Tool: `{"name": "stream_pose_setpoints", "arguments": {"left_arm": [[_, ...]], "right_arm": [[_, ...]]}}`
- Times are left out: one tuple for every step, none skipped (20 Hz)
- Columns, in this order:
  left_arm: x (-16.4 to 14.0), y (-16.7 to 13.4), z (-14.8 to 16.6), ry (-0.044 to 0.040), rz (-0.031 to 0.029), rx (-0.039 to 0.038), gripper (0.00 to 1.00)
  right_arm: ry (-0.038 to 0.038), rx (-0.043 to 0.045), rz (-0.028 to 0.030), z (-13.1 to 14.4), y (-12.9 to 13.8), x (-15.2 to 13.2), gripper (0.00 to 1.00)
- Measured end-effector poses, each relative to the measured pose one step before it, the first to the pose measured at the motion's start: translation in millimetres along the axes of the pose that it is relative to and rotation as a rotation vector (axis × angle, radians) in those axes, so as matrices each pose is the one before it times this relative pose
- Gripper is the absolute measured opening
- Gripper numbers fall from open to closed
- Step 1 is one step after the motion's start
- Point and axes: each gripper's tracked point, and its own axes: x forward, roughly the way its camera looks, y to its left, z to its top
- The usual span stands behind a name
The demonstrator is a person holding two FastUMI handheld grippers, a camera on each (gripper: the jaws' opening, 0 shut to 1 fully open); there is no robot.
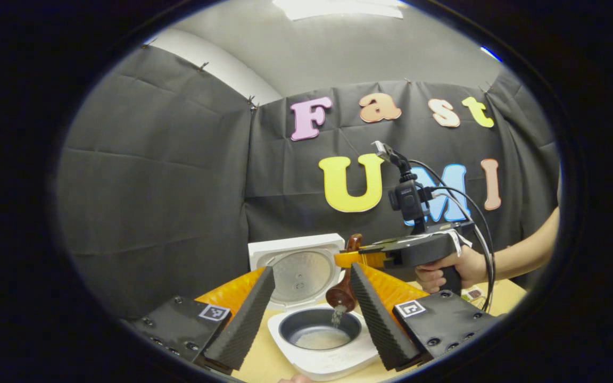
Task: Close the left gripper, press the button to open the rice cooker; take a wooden spoon from the chopstick holder with the right hand, scoop a spoonful of rice and pour it into the rice cooker, then put the wooden spoon back into the chopstick holder.
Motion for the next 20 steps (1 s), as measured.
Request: {"name": "stream_pose_setpoints", "arguments": {"left_arm": [[0.09, 0.33, 0.78, 0.00044, 0.0013, 0.00031, 1.0], [0.81, -1.15, -1.71, 0.00665, -0.00374, -0.00485, 1.0], [-0.31, -1.6, -1.05, 0.00385, -0.00768, -0.00488, 1.0], [0.64, -0.35, 1.53, -0.00225, -0.00592, 0.00111, 1.0], [1.51, 1.26, 0.64, 0.00044, 0.00384, 0.00363, 1.0], [0.64, 4.0, -1.85, 0.00295, 0.00781, -0.00031, 1.0], [0.15, 2.54, 0.06, -0.0011, 0.00587, -0.00548, 1.0], [-0.4, 0.42, 0.98, -0.00374, 0.00334, -0.00589, 1.0], [-0.13, 0.44, -0.16, 0.00054, 0.00081, -0.0031, 1.0], [-0.57, 0.71, -1.77, 0.00208, 0.00232, 0.00154, 1.0], [-0.53, 2.32, -0.57, 0.00239, 0.00383, 0.00392, 1.0], [0.0, 2.56, -0.52, 0.002, 0.00601, 0.00361, 1.0], [-0.19, 1.97, -0.43, -0.00011, 0.00603, 0.00118, 1.0], [-1.13, 2.13, 1.27, -0.0014, 0.00489, -0.00194, 1.0], [-0.08, 0.83, -0.23, 0.00098, 0.00289, -0.0032, 1.0], [0.19, 1.9, -1.55, 0.00043, 0.00488, 0.00023, 1.0], [-0.52, 1.77, 0.2, 0.00095, 0.00513, 0.00211, 1.0], [0.38, 0.5, -0.41, 0.00118, 0.00456, 0.0006, 1.0], [0.48, -0.21, -0.41, 0.00237, 0.00453, 0.00002, 1.0], [-1.19, 0.89, -0.95, -0.00023, 0.00381, -0.00043, 1.0]], "right_arm": [[0.00176, -0.00772, 0.00222, -0.05, 1.23, -0.45, 0.06], [0.00321, -0.00569, 0.00462, -0.81, 1.39, 2.11, 0.06], [0.0061, -0.00644, 0.00568, -1.31, 0.51, 1.28, 0.06], [0.00544, -0.00593, 0.00571, -2.24, 0.32, 1.43, 0.06], [0.00588, 0.00099, 0.00155, -2.23, -0.89, 1.07, 0.06], [0.00571, 0.00296, 0.00229, -0.47, 1.16, 1.09, 0.06], [0.00349, 0.00159, 0.00305, -1.08, -0.35, 2.03, 0.06], [0.00575, 0.00068, 0.00114, -2.78, -0.37, 2.41, 0.07], [0.00785, -0.00185, 0.00006, -2.42, -0.3, 1.45, 0.07], [0.00985, -0.00554, 0.00093, -2.22, 0.86, 2.88, 0.07], [0.00898, -0.00931, 0.00062, -3.02, 0.13, 2.91, 0.06], [0.00849, -0.00949, 0.00103, -3.26, 0.71, 4.06, 0.06], [0.00625, -0.01044, 0.00386, -2.54, 1.32, 2.56, 0.06], [0.00682, -0.01604, 0.00591, -3.22, 0.81, 3.16, 0.07], [0.00667, -0.02616, 0.00481, -1.88, 1.25, 2.28, 0.07], [0.00466, -0.03722, 0.00544, -1.61, 2.94, 3.13, 0.06], [0.00464, -0.04522, 0.00433, -0.68, 2.76, 2.42, 0.06], [0.00165, -0.05303, 0.00197, -1.07, 2.13, 0.03, 0.07], [-0.00474, -0.04585, 0.00301, 1.57, 2.48, -0.03, 0.07], [-0.00556, -0.03653, 0.00543, 2.5, 4.38, -1.35, 0.07]]}}
